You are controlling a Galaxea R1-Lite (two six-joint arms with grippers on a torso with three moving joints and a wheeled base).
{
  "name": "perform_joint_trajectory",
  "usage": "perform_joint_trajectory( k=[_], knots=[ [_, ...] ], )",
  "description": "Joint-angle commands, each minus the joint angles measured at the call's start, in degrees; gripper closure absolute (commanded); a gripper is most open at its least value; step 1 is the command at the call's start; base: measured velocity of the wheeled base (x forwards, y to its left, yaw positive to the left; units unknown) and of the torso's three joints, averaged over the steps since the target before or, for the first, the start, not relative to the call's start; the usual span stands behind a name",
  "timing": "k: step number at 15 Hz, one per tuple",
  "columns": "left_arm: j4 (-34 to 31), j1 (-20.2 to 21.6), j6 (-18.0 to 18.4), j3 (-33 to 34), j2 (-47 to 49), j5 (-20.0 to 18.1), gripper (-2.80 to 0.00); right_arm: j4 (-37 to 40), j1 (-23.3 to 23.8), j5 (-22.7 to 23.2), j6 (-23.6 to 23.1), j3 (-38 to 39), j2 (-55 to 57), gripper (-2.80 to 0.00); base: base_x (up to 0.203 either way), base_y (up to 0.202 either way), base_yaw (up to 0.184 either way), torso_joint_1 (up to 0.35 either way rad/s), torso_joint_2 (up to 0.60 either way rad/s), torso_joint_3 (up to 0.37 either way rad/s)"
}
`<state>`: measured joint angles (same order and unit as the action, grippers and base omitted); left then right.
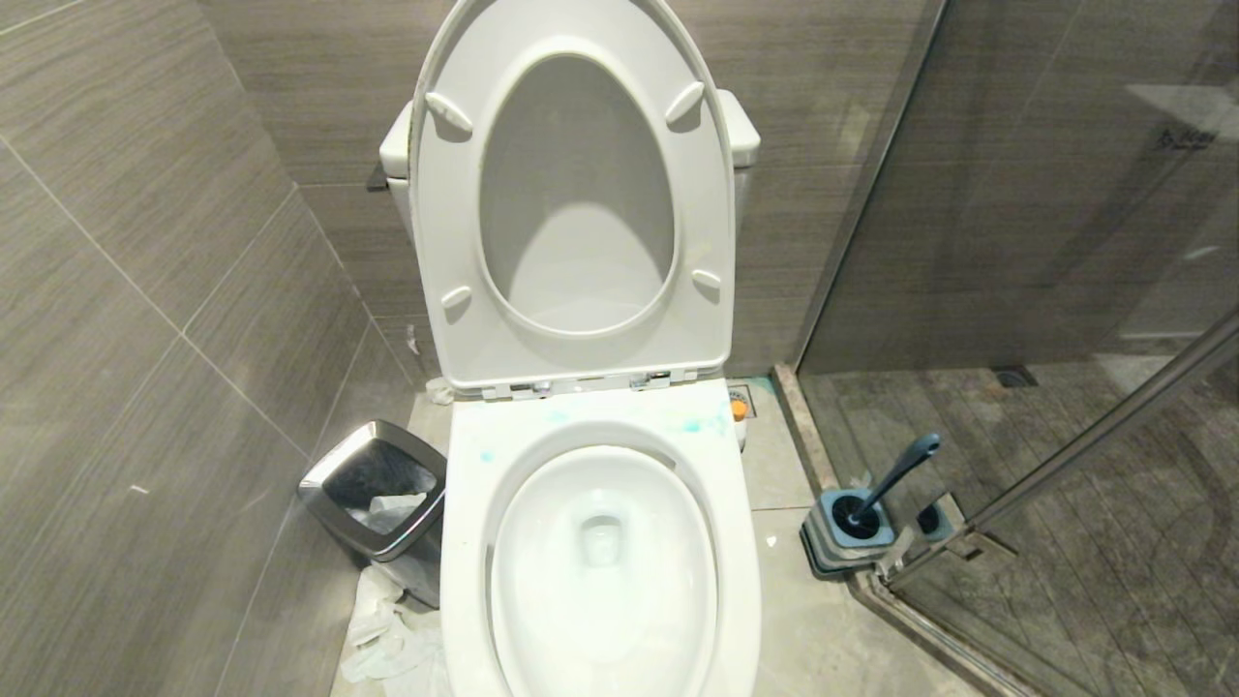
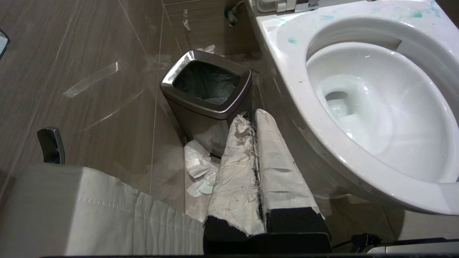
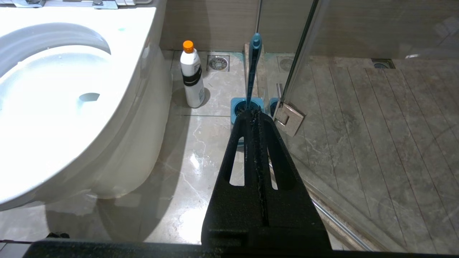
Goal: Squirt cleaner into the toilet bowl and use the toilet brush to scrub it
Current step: Pour in the cleaning agent
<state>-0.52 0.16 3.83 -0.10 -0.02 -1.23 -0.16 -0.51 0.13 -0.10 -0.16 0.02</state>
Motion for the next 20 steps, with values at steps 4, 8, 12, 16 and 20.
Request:
perform_joint_trajectory(
  k=[4,8,12,16,20],
  knots=[
    [0.0,0.0,0.0,0.0,0.0,0.0,0.0,0.0,0.0,0.0,0.0,0.0,0.1,0.0,0.0,0.0,0.0,0.0,0.0,0.0],
    [-0.1,0.0,1.1,0.0,0.1,-0.4,0.0,0.0,0.0,0.0,0.0,0.0,0.1,0.0,0.0,0.0,0.0,0.0,0.0,0.0],
    [-0.1,0.0,-0.2,0.0,0.1,0.0,0.0,0.0,0.0,0.0,0.0,0.1,0.1,0.0,0.0,0.0,0.0,0.0,0.0,0.0],
    [0.4,0.0,-2.7,0.1,0.0,1.4,0.0,0.0,0.0,0.0,0.0,0.0,0.1,0.0,0.0,0.0,0.0,0.0,0.0,0.0],
    [0.6,0.0,-3.8,0.1,0.0,1.4,0.0,0.0,0.0,0.0,0.0,0.0,0.1,0.0,0.0,0.0,0.0,0.0,0.0,0.0]
  ],
)
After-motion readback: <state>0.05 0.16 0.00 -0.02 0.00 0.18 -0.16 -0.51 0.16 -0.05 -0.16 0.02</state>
